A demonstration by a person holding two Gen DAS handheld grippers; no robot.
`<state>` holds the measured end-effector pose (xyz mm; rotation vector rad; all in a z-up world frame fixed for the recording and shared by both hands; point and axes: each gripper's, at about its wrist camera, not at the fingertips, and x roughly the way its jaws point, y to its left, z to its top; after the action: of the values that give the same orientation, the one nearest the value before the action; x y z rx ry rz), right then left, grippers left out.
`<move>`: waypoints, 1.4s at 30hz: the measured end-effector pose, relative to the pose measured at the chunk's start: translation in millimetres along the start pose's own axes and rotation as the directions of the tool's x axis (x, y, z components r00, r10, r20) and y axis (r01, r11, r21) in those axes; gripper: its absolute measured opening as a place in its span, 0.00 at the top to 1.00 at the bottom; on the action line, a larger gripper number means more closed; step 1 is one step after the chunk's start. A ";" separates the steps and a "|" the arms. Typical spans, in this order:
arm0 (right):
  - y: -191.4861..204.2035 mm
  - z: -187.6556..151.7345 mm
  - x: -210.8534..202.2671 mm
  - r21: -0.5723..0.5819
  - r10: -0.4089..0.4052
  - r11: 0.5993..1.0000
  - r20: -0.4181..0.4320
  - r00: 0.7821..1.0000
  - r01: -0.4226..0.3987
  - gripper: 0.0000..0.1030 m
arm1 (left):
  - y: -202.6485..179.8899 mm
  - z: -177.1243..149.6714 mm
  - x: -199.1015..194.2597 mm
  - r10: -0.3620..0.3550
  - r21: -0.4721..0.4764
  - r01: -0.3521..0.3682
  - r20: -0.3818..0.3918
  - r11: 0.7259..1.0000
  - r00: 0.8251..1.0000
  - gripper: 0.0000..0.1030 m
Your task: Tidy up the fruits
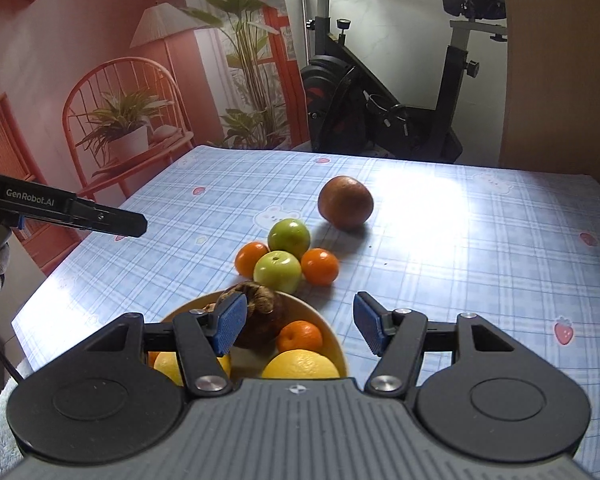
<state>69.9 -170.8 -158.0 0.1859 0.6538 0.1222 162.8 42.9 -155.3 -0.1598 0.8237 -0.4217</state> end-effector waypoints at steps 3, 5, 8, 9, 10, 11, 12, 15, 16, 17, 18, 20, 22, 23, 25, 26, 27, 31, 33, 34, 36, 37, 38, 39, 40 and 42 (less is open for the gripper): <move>-8.0 3.7 2.9 0.000 -0.010 1.000 0.005 1.000 0.010 0.40 | 2.0 5.4 3.1 0.029 0.003 -0.029 0.018 1.000 0.999 0.63; -11.8 7.5 8.0 -0.009 -0.005 1.000 0.001 1.000 0.005 0.45 | 3.3 9.1 6.1 0.043 0.012 -0.043 0.026 0.999 0.999 0.63; -16.1 12.9 19.0 -0.033 -0.004 0.999 -0.006 1.000 0.004 0.51 | 6.5 16.4 13.7 0.063 0.020 -0.064 0.027 0.998 0.998 0.63; -18.1 14.8 23.6 -0.044 -0.004 0.999 -0.008 1.000 0.004 0.53 | 7.1 16.4 17.4 0.068 0.018 -0.069 0.024 0.997 0.997 0.63; -19.5 16.5 28.0 -0.052 -0.003 0.999 -0.009 1.000 0.003 0.57 | 7.8 17.4 20.9 0.072 0.017 -0.073 0.021 0.997 0.997 0.63; -21.1 18.1 32.5 -0.058 -0.002 0.998 -0.010 1.000 0.001 0.61 | 9.0 18.4 23.8 0.079 0.019 -0.079 0.018 0.997 0.997 0.63; -22.9 19.6 37.0 -0.061 0.001 0.998 -0.010 1.000 -0.001 0.62 | 10.2 19.0 25.6 0.083 0.022 -0.084 0.015 0.996 0.996 0.63; -27.6 23.2 51.1 -0.075 0.012 0.997 -0.022 1.000 -0.014 0.63 | 9.8 18.8 36.3 0.098 0.052 -0.097 0.000 0.994 0.995 0.63; -28.9 25.0 56.3 -0.081 0.015 0.997 -0.028 0.999 -0.017 0.64 | 9.5 18.3 39.8 0.106 0.071 -0.105 -0.003 0.992 0.994 0.63; -30.3 26.3 61.2 -0.088 0.016 0.996 -0.034 0.999 -0.019 0.64 | 8.9 18.3 43.8 0.111 0.089 -0.110 -0.005 0.990 0.994 0.63; -31.7 27.8 66.1 -0.097 0.015 0.995 -0.040 0.999 -0.019 0.64 | 9.0 18.5 47.7 0.114 0.102 -0.112 -0.008 0.988 0.993 0.63; -34.8 30.2 75.9 -0.111 0.024 0.993 -0.054 0.998 -0.030 0.64 | 11.6 19.5 54.5 0.110 0.105 -0.107 -0.018 0.989 0.994 0.63; -37.4 31.5 86.6 -0.127 0.037 0.991 -0.075 0.996 -0.046 0.64 | 16.5 21.6 61.2 0.105 0.099 -0.102 -0.025 0.990 0.994 0.63; -38.2 32.1 91.6 -0.135 0.046 0.989 -0.086 0.995 -0.057 0.64 | 19.7 22.4 64.7 0.104 0.096 -0.101 -0.029 0.990 0.994 0.63; -38.5 32.1 99.2 -0.145 0.073 0.985 -0.104 0.992 -0.088 0.64 | 24.2 22.8 68.8 0.097 0.095 -0.094 -0.032 0.991 0.995 0.63; -38.3 31.8 102.3 -0.152 0.086 0.983 -0.112 0.990 -0.103 0.64 | 25.5 22.8 70.5 0.094 0.094 -0.090 -0.033 0.991 0.995 0.63; -37.6 32.0 104.6 -0.160 0.097 0.980 -0.120 0.988 -0.115 0.64 | 26.6 22.3 71.4 0.091 0.093 -0.087 -0.035 0.992 0.995 0.63; -34.3 31.3 110.6 -0.193 0.134 0.968 -0.142 0.981 -0.160 0.64 | 29.1 20.0 74.5 0.079 0.104 -0.075 -0.033 0.992 0.996 0.63; -32.3 30.5 114.4 -0.210 0.139 0.963 -0.155 0.978 -0.170 0.64 | 28.8 18.4 76.2 0.076 0.117 -0.072 -0.034 0.991 0.997 0.63; -31.2 30.2 116.8 -0.219 0.137 0.961 -0.163 0.977 -0.171 0.64 | 28.8 17.6 77.4 0.076 0.123 -0.071 -0.036 0.990 0.996 0.63; -30.4 30.1 122.7 -0.233 0.129 0.958 -0.176 0.976 -0.169 0.64 | 29.0 17.6 80.7 0.075 0.130 -0.069 -0.039 0.989 0.996 0.63; -30.4 30.1 124.6 -0.233 0.130 0.957 -0.179 0.975 -0.171 0.64 | 28.4 17.4 81.6 0.073 0.130 -0.068 -0.040 0.989 0.997 0.63; -31.0 30.2 125.4 -0.230 0.137 0.957 -0.180 0.974 -0.177 0.64 | 28.1 17.0 82.5 0.070 0.130 -0.064 -0.041 0.989 0.997 0.63; -31.4 30.3 126.3 -0.228 0.144 0.956 -0.181 0.973 -0.184 0.64 | 27.7 16.7 83.6 0.064 0.131 -0.058 -0.043 0.990 0.997 0.63; -31.0 30.3 127.4 -0.229 0.147 0.955 -0.182 0.972 -0.187 0.64 | 27.1 16.5 84.7 0.060 0.134 -0.053 -0.048 0.990 0.997 0.63; -30.9 30.4 129.7 -0.229 0.152 0.954 -0.187 0.971 -0.194 0.64 | 25.9 16.4 87.5 0.050 0.150 -0.040 -0.059 0.988 0.997 0.63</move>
<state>192.4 -182.8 -217.6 -0.0077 0.7826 0.3903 235.4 28.9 -211.2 0.0101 0.8527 -0.4454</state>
